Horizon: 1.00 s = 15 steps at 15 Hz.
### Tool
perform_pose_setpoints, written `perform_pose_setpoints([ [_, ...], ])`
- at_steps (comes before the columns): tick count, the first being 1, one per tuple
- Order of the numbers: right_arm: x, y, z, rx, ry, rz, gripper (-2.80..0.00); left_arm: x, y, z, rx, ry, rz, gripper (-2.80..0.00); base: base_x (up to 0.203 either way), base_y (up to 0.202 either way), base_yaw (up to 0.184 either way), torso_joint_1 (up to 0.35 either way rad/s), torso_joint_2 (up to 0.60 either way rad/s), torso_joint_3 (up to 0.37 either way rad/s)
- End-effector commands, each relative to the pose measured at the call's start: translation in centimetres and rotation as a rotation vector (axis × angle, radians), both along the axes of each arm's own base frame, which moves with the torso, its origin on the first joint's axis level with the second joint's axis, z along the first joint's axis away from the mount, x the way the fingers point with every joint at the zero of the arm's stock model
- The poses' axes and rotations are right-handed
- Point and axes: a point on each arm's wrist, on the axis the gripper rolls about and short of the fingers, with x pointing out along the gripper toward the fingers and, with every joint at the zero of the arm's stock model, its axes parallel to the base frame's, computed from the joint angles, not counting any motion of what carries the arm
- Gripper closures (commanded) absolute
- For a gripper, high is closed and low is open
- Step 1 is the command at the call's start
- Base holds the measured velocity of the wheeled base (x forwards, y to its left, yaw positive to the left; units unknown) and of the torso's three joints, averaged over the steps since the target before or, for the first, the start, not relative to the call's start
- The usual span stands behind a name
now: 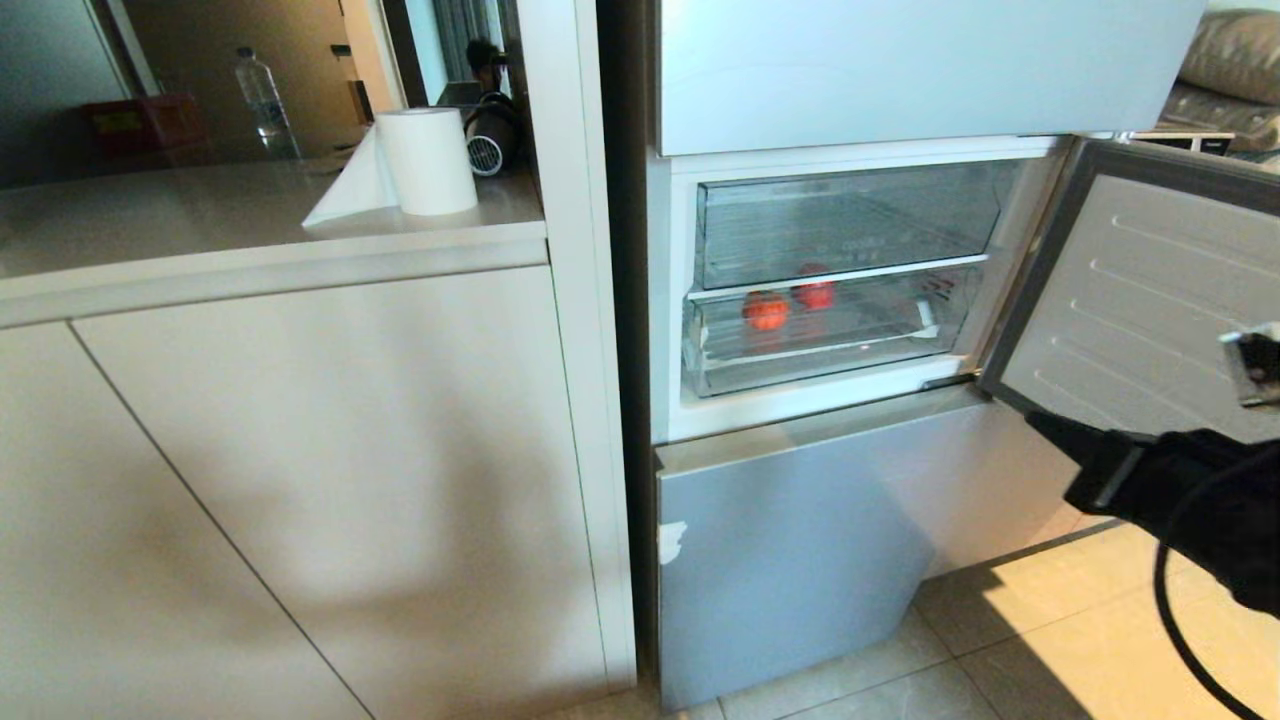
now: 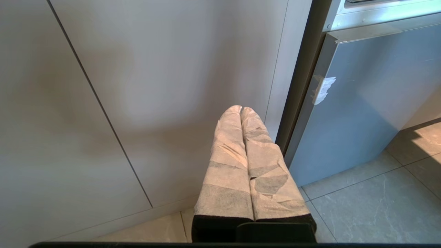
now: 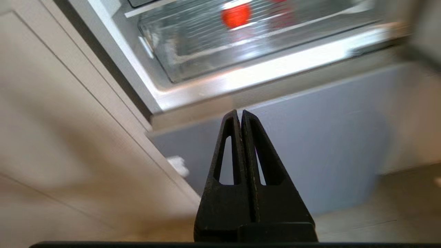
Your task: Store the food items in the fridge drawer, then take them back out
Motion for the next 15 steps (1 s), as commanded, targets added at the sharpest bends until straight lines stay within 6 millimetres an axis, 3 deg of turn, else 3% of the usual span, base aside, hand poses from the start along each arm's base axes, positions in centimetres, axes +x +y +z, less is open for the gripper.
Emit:
perform_pose_setpoints([
  [1, -6.7, -1.6, 1.7, 0.002, -0.11, -0.052, 0.0, 0.0, 0.0, 0.0, 0.0, 0.001, -0.001, 0.0, 0.0, 0.0, 0.0, 0.0, 0.0, 0.0],
  [5, -13.7, -3.6, -0.6, -0.044, -0.049, -0.243, 0.0, 0.0, 0.0, 0.0, 0.0, 0.002, 0.0, 0.0, 0.0, 0.0, 0.0, 0.0, 0.0, 0.0],
  [8, -17.8, -4.6, -4.2, -0.123, -0.089, -0.316, 0.0, 0.0, 0.0, 0.0, 0.0, 0.0, 0.001, 0.0, 0.0, 0.0, 0.0, 0.0, 0.0, 0.0],
  [11, -19.8, -4.3, -8.2, -0.206, -0.123, -0.251, 0.0, 0.0, 0.0, 0.0, 0.0, 0.0, -0.001, 0.0, 0.0, 0.0, 0.0, 0.0, 0.0, 0.0],
  [15, -21.2, -4.2, -11.1, -0.348, -0.089, -0.208, 0.0, 0.0, 0.0, 0.0, 0.0, 0.001, 0.0, 0.0, 0.0, 0.0, 0.0, 0.0, 0.0, 0.0],
])
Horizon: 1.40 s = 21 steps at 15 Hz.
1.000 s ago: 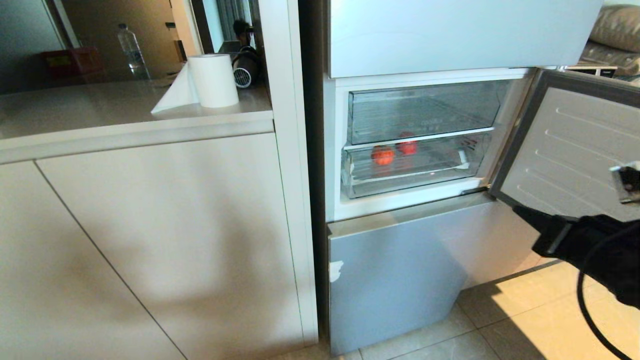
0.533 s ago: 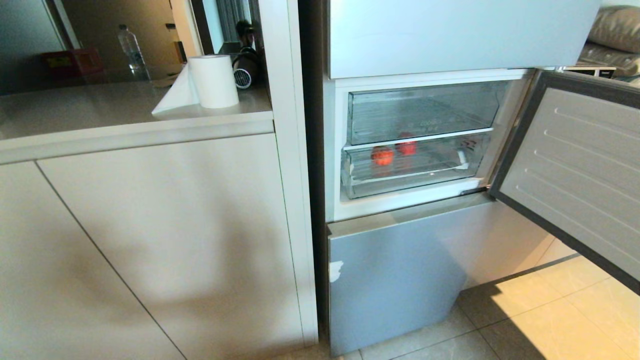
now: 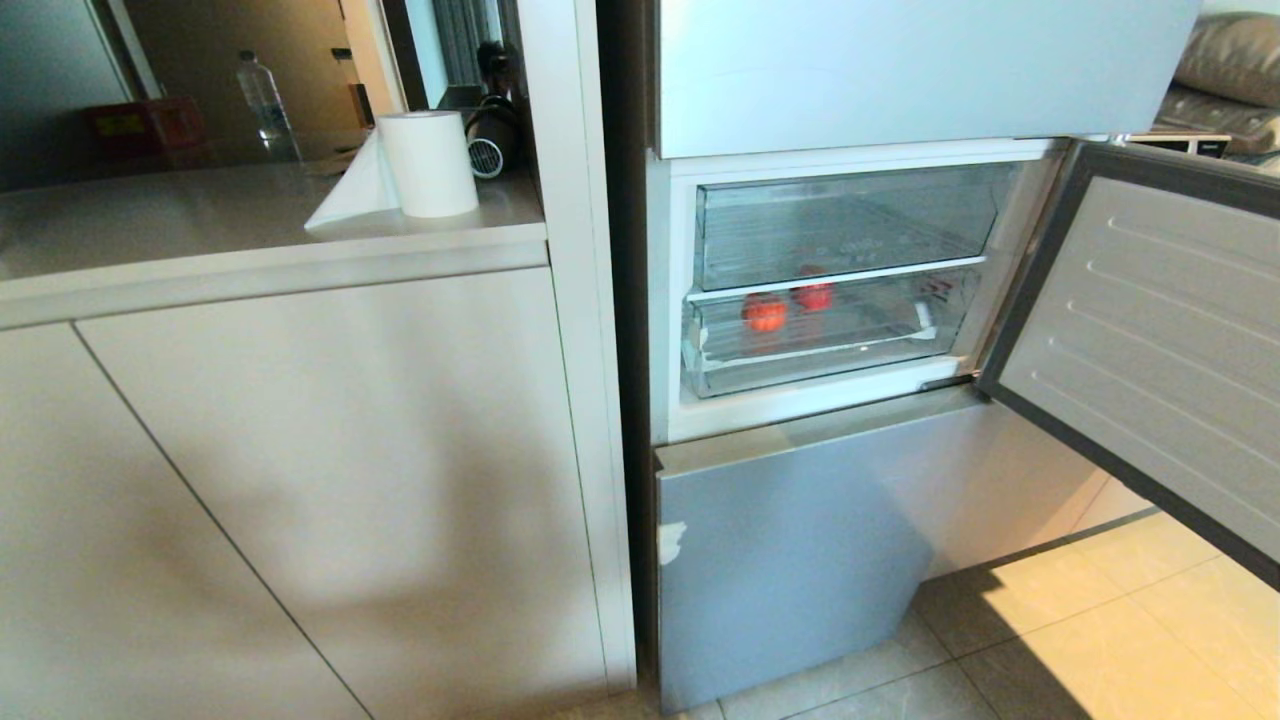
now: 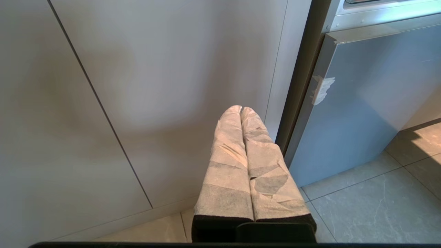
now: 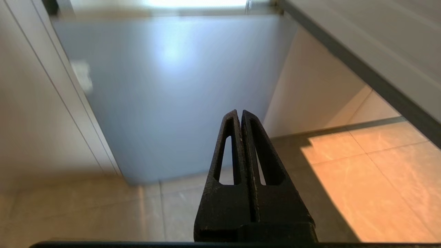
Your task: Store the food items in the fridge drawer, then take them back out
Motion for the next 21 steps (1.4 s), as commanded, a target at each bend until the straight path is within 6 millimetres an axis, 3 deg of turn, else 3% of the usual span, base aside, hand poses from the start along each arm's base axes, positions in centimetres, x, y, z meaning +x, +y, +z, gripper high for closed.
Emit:
perform_pose_setpoints([
  [1, -0.72, 0.02, -0.79, -0.015, -0.045, -0.001, 0.0, 0.0, 0.0, 0.01, 0.0, 0.0, 0.0, 0.0, 0.0, 0.0, 0.0, 0.0, 0.0, 0.0],
  [10, -0.7, 0.03, -0.8, -0.029, -0.042, 0.005, 0.0, 0.01, 0.0, -0.05, 0.0, 0.003, 0.001, 0.0, 0.0, 0.0, 0.0, 0.0, 0.0, 0.0],
  [21, -0.7, 0.04, -0.81, -0.005, -0.041, 0.009, 0.0, 0.0, 0.0, 0.0, 0.0, 0.0, 0.001, 0.0, -0.003, 0.007, -0.155, 0.002, 0.0, 0.004],
])
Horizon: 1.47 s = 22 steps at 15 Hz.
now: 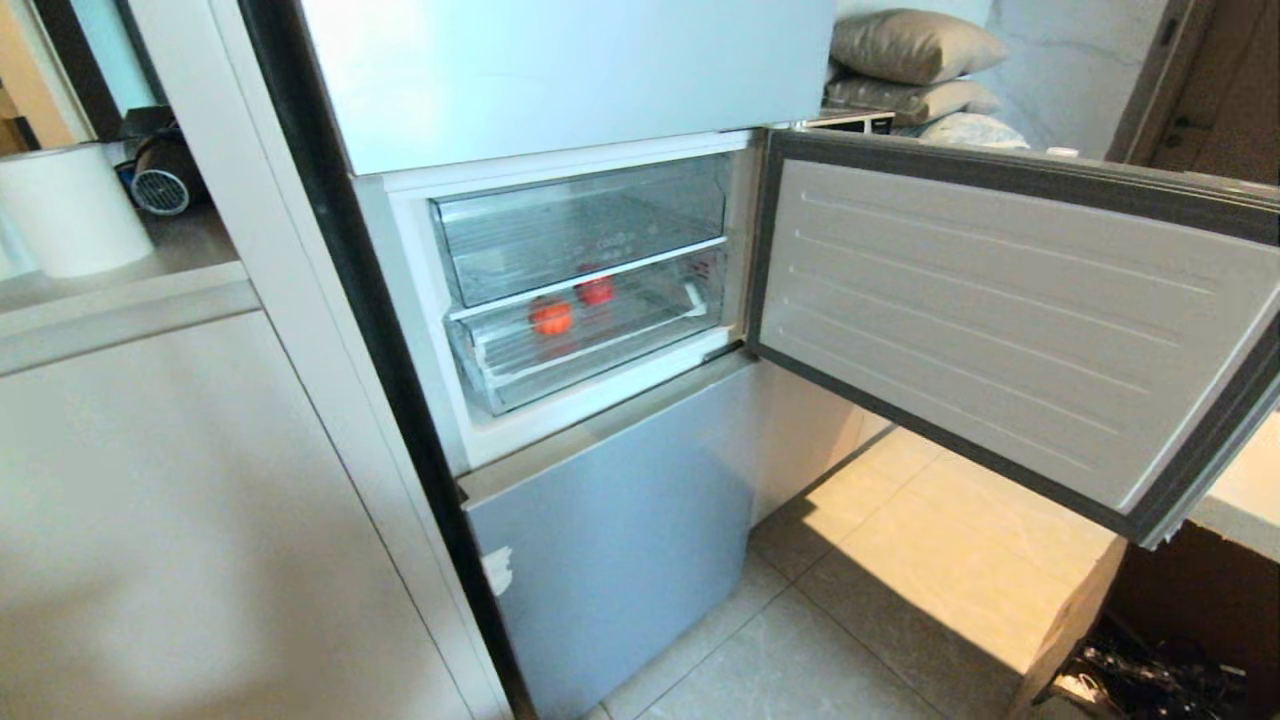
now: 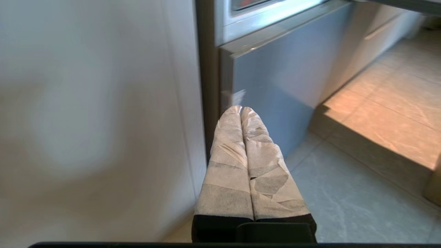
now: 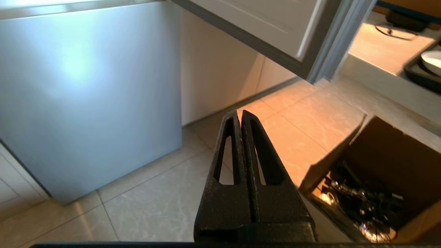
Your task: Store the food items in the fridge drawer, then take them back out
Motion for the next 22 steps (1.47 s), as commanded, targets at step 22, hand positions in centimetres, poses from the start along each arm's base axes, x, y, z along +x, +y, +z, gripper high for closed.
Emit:
perform_pose_setpoints([
  [22, 17.6, -19.7, 15.5, 1.126, -0.332, -0.448, 0.0, 0.0, 0.0, 0.0, 0.0, 0.001, 0.001, 0.0, 0.0, 0.0, 0.0, 0.0, 0.0, 0.0],
])
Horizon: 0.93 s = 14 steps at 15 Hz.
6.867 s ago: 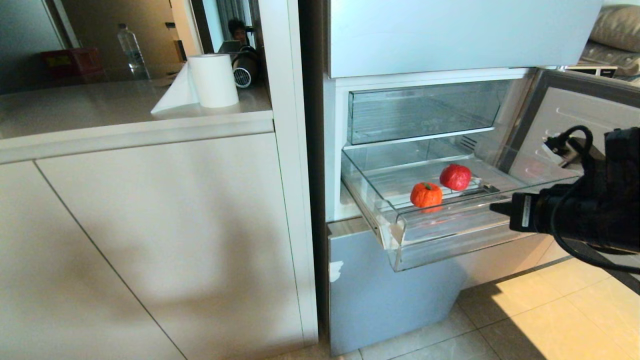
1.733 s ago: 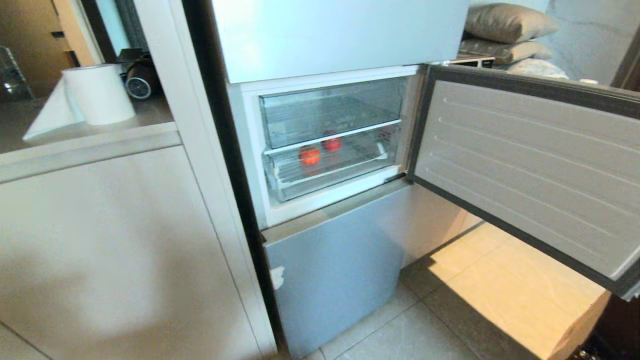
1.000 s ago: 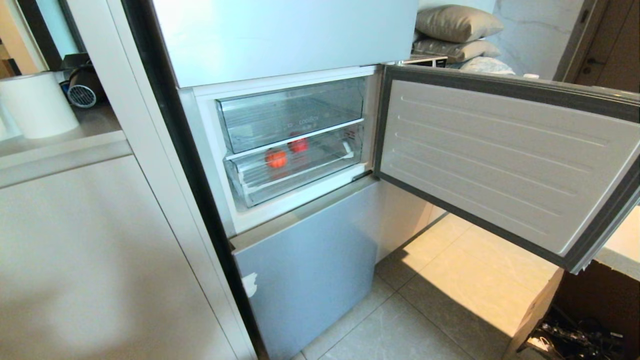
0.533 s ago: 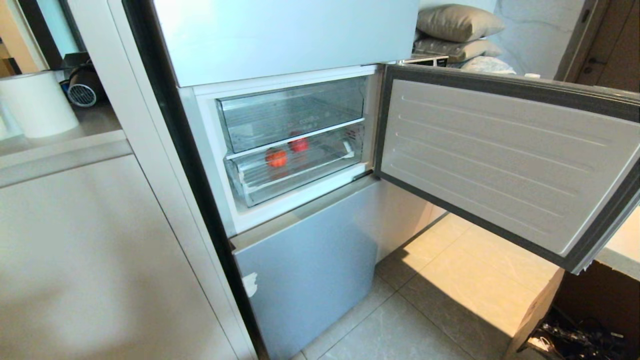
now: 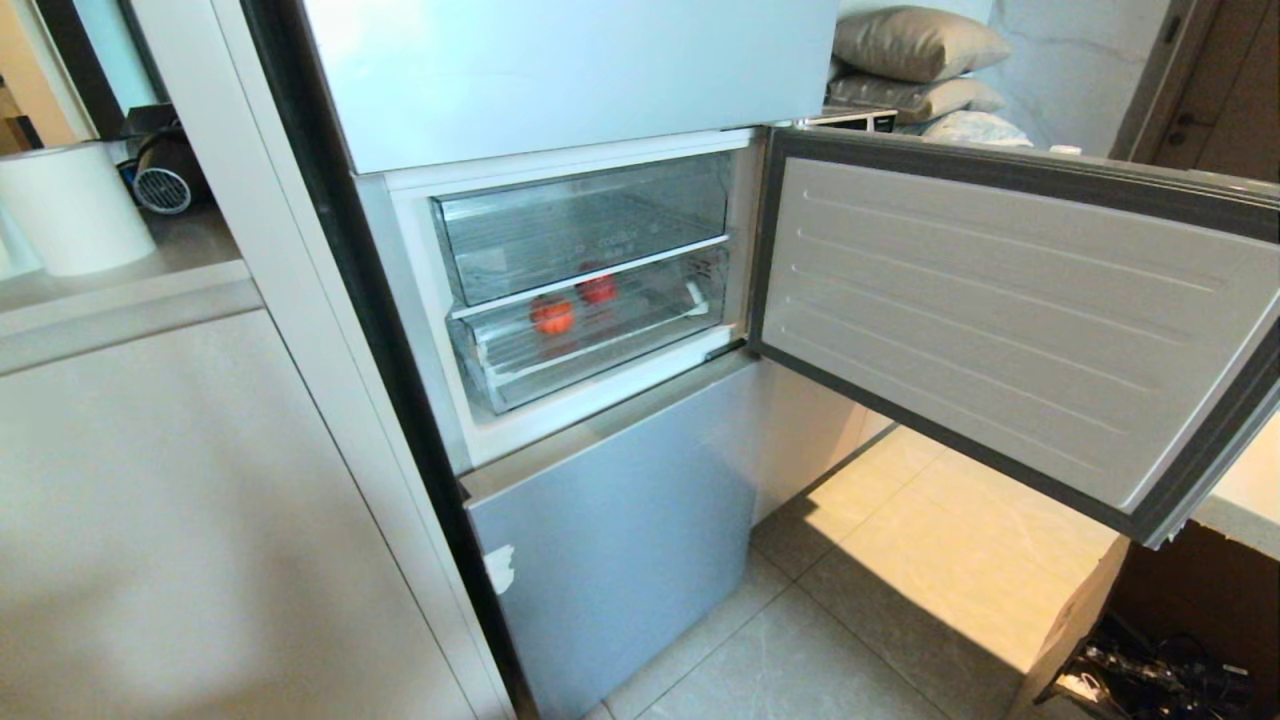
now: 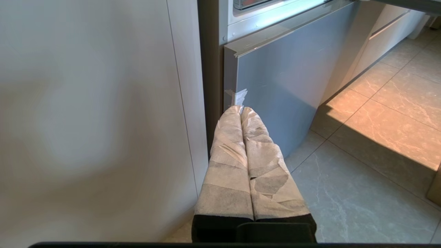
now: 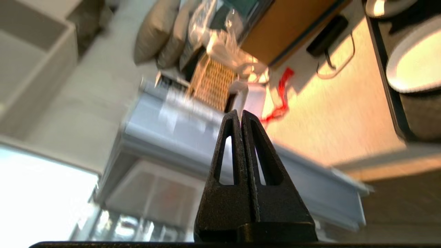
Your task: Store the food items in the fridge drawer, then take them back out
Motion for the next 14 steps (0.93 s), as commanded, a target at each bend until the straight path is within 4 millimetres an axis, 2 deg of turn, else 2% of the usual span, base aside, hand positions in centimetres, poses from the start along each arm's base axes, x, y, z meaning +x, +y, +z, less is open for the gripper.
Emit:
perform_pose_setpoints([
  [1, 1.7, -3.4, -1.2, 0.08, 0.006, -0.019, 0.0, 0.0, 0.0, 0.0, -0.001, 0.002, 0.0, 0.0, 0.0, 0.0, 0.0, 0.0, 0.0, 0.0],
  [5, 3.7, -6.1, -0.9, 0.134, -0.034, -0.006, 0.0, 0.0, 0.0, 0.0, -0.001, 0.001, 0.0, 0.0, 0.0, 0.0, 0.0, 0.0, 0.0, 0.0],
  [8, 6.7, -7.9, -1.4, 0.148, -0.03, 0.06, 0.0, 0.0, 0.0, 0.0, -0.001, 0.002, 0.0, 0.0, 0.0, 0.0, 0.0, 0.0, 0.0, 0.0],
  [11, 9.1, -8.2, -2.5, 0.203, -0.02, 0.186, 0.0, 0.0, 0.0, 0.0, -0.001, 0.0, 0.0, 0.0, 0.0, 0.0, 0.0, 0.0, 0.0, 0.0],
  [14, 9.7, -7.8, -2.7, 0.229, -0.02, 0.239, 0.0, 0.0, 0.0, 0.0, -0.001, 0.001, -0.001, 0.0, 0.0, 0.0, 0.0, 0.0, 0.0, 0.0],
])
